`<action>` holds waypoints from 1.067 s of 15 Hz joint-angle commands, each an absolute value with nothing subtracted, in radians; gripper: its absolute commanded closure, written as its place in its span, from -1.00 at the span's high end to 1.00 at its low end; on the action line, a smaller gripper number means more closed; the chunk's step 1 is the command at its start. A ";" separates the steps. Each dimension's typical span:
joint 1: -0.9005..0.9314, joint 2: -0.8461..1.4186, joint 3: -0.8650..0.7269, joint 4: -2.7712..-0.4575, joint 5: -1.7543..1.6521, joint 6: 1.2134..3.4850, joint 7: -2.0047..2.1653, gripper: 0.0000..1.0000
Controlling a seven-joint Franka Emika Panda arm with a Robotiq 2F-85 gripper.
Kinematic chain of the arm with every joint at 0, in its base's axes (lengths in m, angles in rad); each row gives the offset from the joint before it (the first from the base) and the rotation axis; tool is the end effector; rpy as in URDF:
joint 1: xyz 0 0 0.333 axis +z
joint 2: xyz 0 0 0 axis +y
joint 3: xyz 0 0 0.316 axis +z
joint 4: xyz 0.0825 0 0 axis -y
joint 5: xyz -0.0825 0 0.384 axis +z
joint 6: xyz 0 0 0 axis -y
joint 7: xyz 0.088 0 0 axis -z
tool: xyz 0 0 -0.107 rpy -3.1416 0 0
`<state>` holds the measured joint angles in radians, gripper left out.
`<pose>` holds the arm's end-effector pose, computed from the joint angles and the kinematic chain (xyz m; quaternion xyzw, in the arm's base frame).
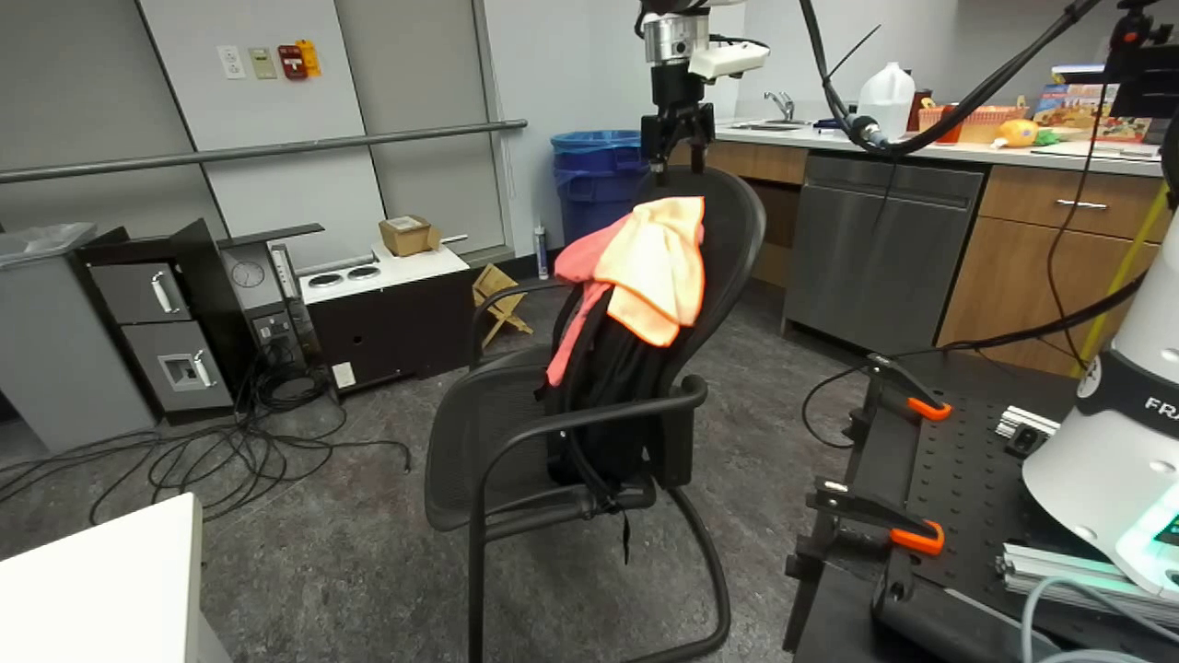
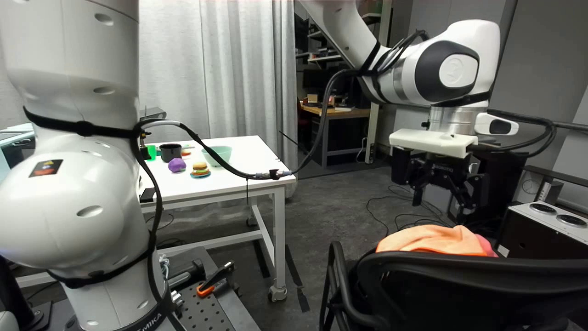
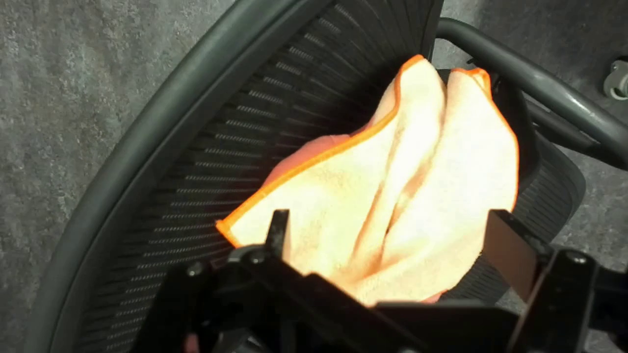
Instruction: Hang the orange cloth and shirt on the back of the chair
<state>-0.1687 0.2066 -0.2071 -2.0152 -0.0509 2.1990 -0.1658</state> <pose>0.5461 -0.2138 0.3519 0.9952 -0.0877 -0.0202 0.0375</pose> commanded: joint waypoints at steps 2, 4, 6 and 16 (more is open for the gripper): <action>-0.193 0.337 -0.197 -1.892 -0.042 2.146 -0.117 1.00; -0.197 0.374 -0.200 -1.866 -0.049 2.144 -0.098 1.00; -0.202 0.402 -0.205 -1.844 -0.060 2.148 -0.079 1.00; -0.237 0.460 -0.211 -1.758 -0.059 2.118 -0.049 0.38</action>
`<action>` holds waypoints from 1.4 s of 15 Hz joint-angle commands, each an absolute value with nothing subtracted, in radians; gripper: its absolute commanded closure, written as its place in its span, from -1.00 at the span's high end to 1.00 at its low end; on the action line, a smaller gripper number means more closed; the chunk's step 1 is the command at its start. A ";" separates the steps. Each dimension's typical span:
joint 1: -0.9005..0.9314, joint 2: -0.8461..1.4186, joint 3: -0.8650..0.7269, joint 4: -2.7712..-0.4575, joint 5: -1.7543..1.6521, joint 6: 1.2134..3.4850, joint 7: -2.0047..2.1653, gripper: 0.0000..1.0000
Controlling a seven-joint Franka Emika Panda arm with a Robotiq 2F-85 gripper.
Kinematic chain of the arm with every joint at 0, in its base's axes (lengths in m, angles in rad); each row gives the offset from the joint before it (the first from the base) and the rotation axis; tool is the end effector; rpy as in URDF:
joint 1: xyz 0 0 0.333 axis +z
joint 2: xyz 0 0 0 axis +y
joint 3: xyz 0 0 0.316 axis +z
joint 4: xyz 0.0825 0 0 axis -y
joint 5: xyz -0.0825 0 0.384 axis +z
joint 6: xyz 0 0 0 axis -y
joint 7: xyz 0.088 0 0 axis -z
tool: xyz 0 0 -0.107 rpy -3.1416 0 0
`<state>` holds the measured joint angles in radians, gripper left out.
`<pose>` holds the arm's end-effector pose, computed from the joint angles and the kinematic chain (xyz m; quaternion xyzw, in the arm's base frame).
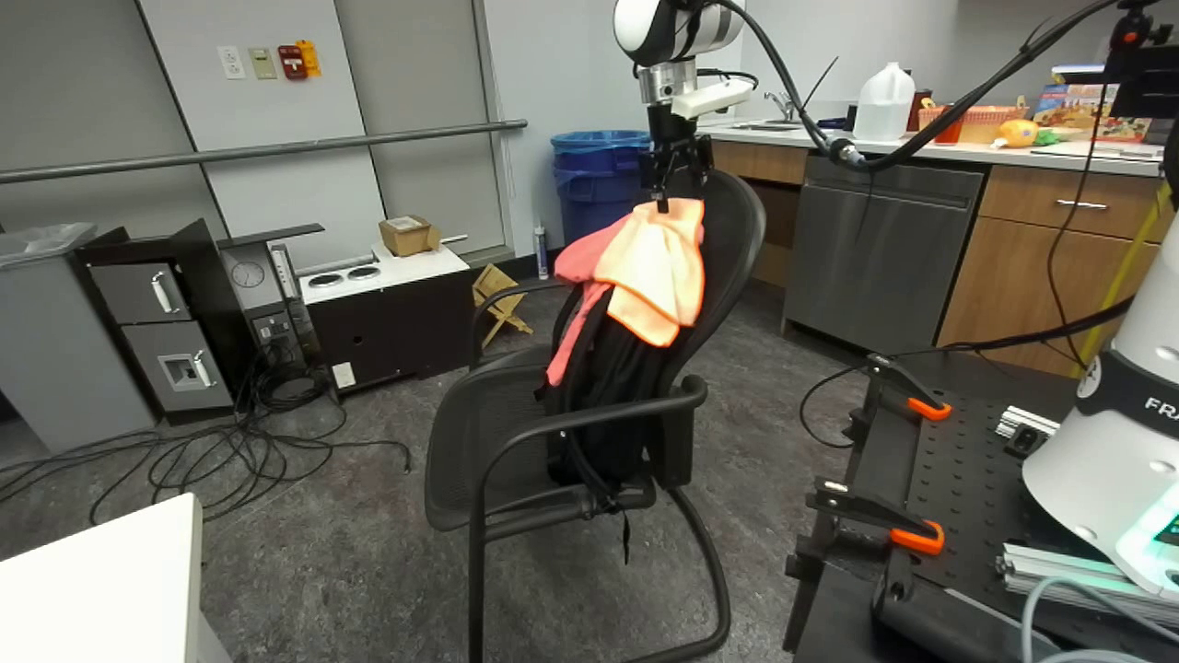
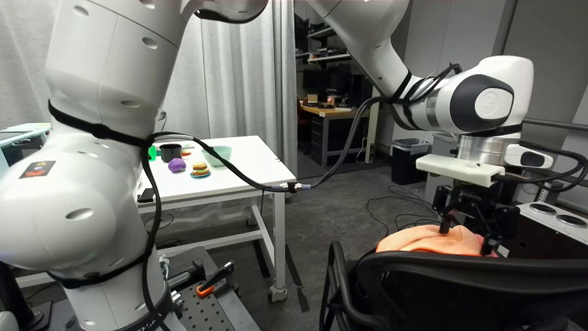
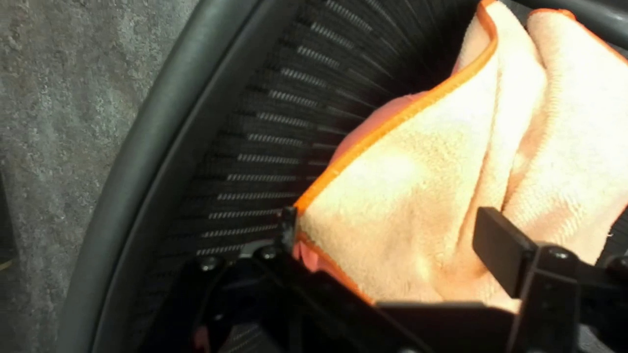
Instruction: Hang the orange cloth and shirt on the back of the chair
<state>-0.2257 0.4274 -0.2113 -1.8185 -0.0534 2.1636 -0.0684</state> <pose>0.5797 -0.2631 0.3026 0.9843 -0.1598 -0.0521 0.0541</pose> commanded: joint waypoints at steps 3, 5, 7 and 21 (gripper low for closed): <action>-0.238 0.470 -0.209 -1.743 -0.059 2.105 -0.043 -0.14; -0.238 0.474 -0.210 -1.735 -0.060 2.097 -0.037 -0.45; -0.239 0.475 -0.211 -1.730 -0.060 2.095 -0.034 -0.75; -0.205 0.313 -0.187 -1.861 -0.061 1.999 -0.031 0.06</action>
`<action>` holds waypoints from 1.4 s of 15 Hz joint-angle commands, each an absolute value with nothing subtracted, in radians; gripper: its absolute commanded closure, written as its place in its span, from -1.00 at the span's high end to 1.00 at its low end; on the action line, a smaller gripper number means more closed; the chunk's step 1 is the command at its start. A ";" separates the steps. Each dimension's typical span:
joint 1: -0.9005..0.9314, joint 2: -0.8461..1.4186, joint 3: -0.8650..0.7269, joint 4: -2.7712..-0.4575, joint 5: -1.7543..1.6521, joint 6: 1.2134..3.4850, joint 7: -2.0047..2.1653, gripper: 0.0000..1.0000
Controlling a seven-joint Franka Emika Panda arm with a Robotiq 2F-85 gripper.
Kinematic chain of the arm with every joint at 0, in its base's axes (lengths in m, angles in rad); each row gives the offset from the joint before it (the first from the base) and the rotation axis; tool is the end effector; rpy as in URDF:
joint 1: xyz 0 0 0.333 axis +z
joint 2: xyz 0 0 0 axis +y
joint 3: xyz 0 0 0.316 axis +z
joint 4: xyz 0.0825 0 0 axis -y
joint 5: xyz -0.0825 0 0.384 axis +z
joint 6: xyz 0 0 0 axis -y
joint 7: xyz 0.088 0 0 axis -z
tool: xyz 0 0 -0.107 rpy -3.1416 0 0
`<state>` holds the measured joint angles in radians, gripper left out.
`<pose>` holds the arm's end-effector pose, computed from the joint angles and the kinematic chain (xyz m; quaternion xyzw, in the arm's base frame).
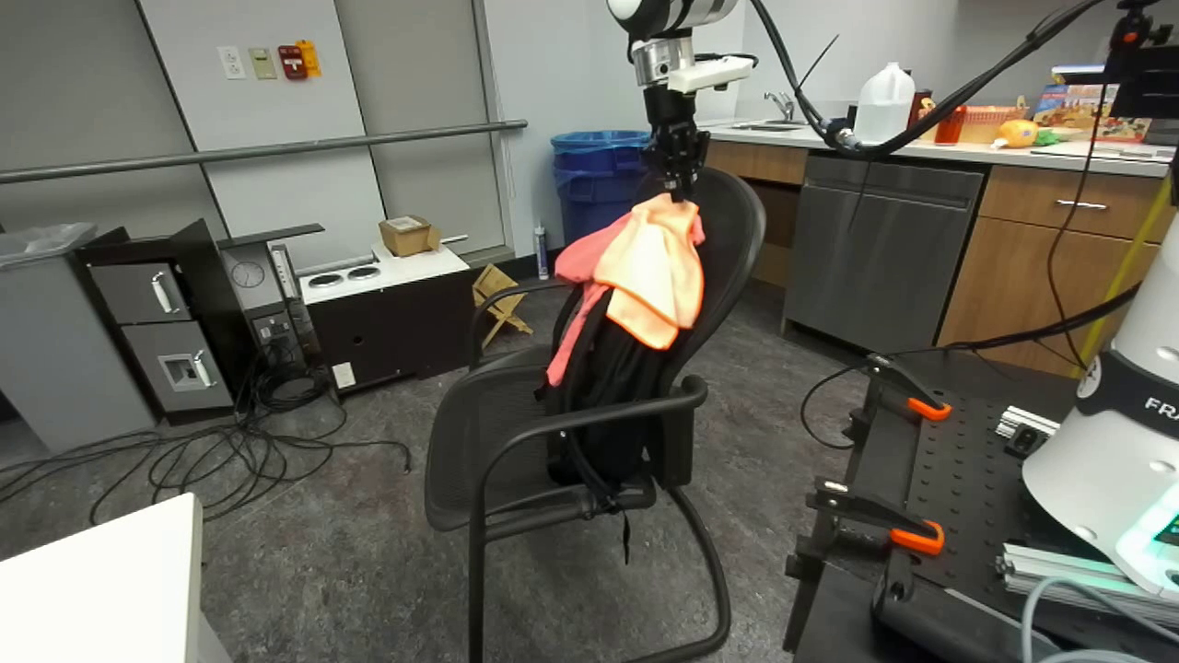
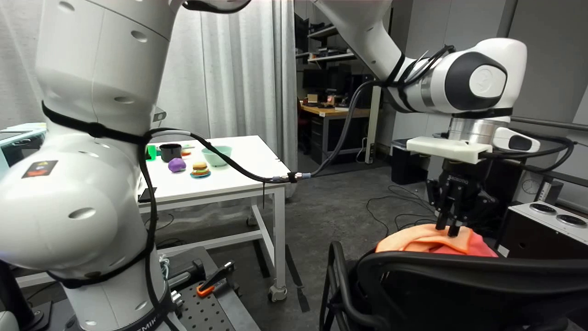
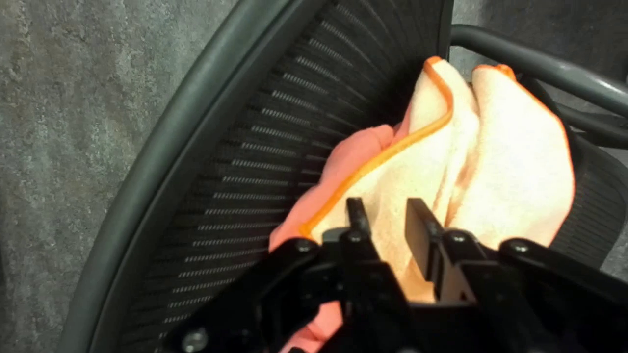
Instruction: Hang the orange cloth and shirt on the back of the chair
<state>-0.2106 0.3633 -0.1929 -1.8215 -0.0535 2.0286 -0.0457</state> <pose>0.5730 -0.2399 0.3300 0.9825 -0.1602 -0.0859 0.0393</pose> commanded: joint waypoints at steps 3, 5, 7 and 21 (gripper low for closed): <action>-0.207 0.310 -0.188 -1.861 -0.055 1.982 -0.027 0.50; -0.211 0.321 -0.187 -1.850 -0.054 1.995 -0.041 0.80; -0.213 0.340 -0.184 -1.834 -0.049 2.014 -0.048 1.00; -0.213 0.464 -0.141 -1.768 0.045 2.044 -0.032 0.79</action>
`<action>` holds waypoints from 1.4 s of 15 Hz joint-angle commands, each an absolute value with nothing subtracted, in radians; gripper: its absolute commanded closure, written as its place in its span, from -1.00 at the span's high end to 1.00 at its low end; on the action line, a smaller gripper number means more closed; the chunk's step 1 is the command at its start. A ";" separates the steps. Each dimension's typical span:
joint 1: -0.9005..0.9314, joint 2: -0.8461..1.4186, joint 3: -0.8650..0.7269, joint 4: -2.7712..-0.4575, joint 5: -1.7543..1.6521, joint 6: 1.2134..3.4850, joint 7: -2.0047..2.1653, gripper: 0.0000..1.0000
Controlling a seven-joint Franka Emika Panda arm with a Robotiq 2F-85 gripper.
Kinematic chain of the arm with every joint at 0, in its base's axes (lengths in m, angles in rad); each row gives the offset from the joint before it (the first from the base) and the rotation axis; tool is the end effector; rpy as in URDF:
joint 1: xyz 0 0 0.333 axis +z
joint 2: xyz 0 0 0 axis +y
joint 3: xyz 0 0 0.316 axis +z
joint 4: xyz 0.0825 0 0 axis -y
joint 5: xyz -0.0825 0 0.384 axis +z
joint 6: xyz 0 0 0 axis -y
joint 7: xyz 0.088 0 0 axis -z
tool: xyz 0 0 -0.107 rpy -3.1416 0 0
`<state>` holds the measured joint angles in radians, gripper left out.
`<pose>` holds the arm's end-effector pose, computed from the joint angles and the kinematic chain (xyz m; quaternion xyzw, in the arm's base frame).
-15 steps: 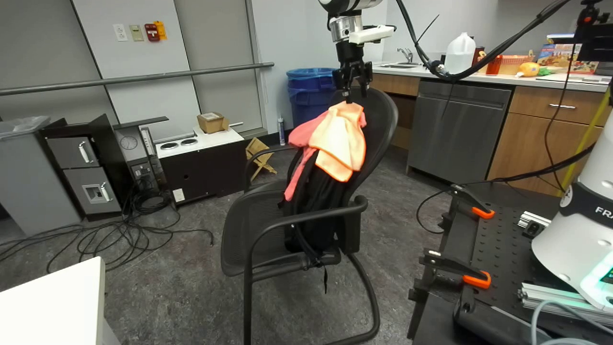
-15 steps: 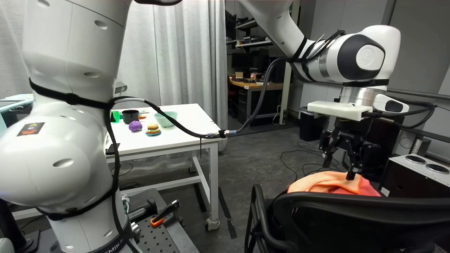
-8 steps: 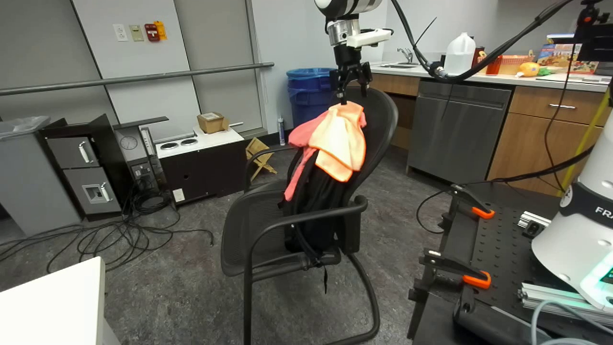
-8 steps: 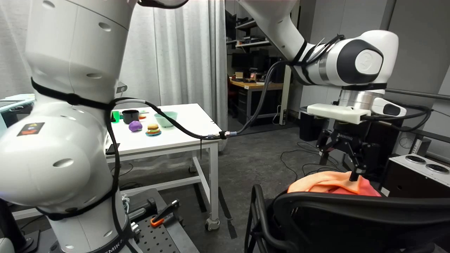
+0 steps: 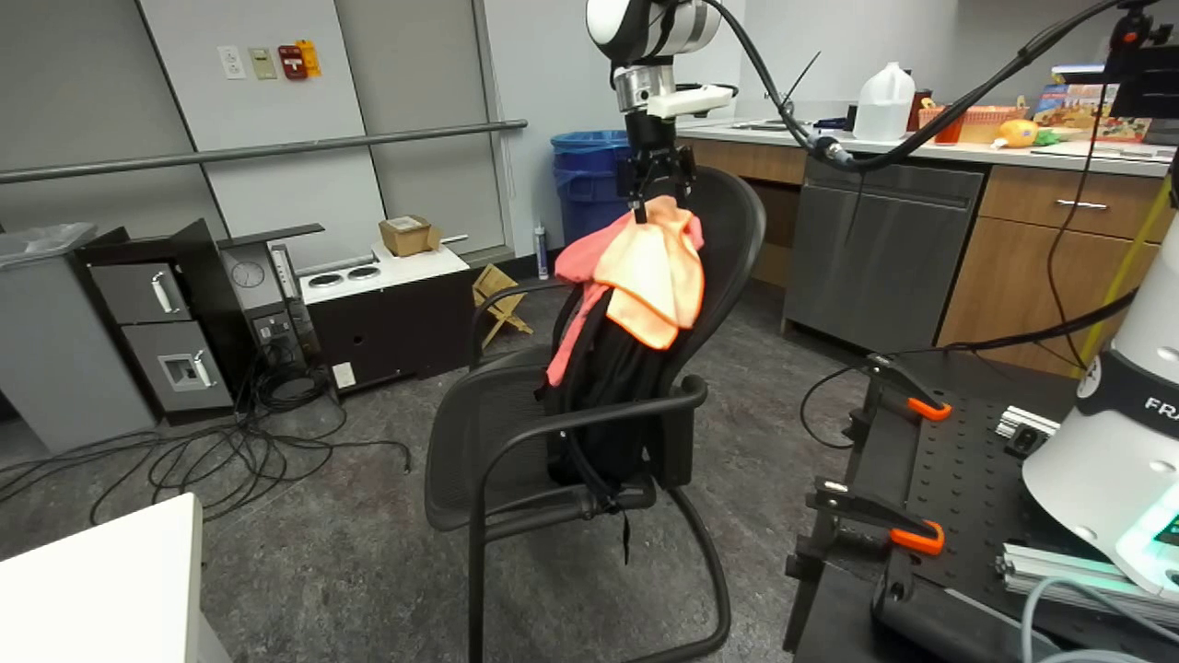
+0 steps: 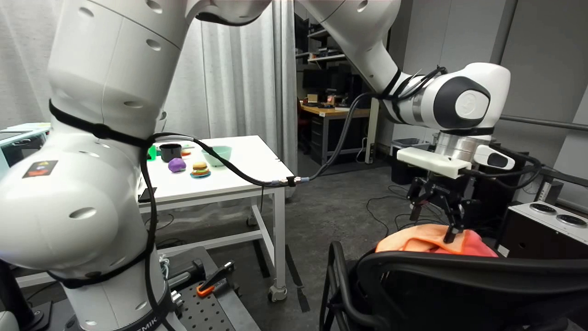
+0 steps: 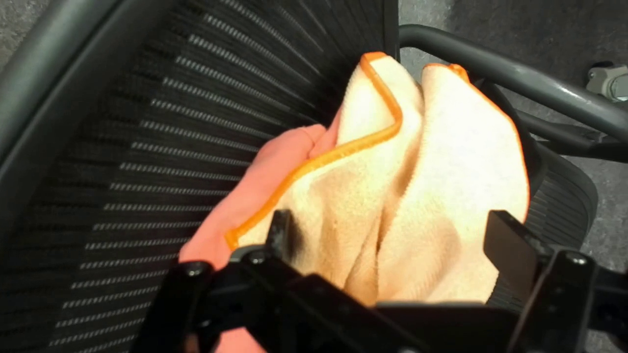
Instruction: Hang the orange cloth and shirt on the back of the chair
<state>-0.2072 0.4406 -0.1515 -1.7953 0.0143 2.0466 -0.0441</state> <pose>0.5914 -0.2141 0.2927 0.9832 -0.1556 -0.0954 0.0078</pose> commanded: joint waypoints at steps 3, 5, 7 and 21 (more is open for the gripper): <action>-0.211 0.469 -0.139 -1.769 0.050 2.045 -0.030 0.16; -0.210 0.469 -0.137 -1.768 0.053 2.044 -0.029 -0.17; -0.210 0.467 -0.135 -1.768 0.055 2.046 -0.029 -0.47; -0.199 0.341 -0.138 -1.849 0.052 2.080 -0.022 -1.00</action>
<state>-0.2065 0.4298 -0.1384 -1.7891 0.0450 2.0588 -0.0366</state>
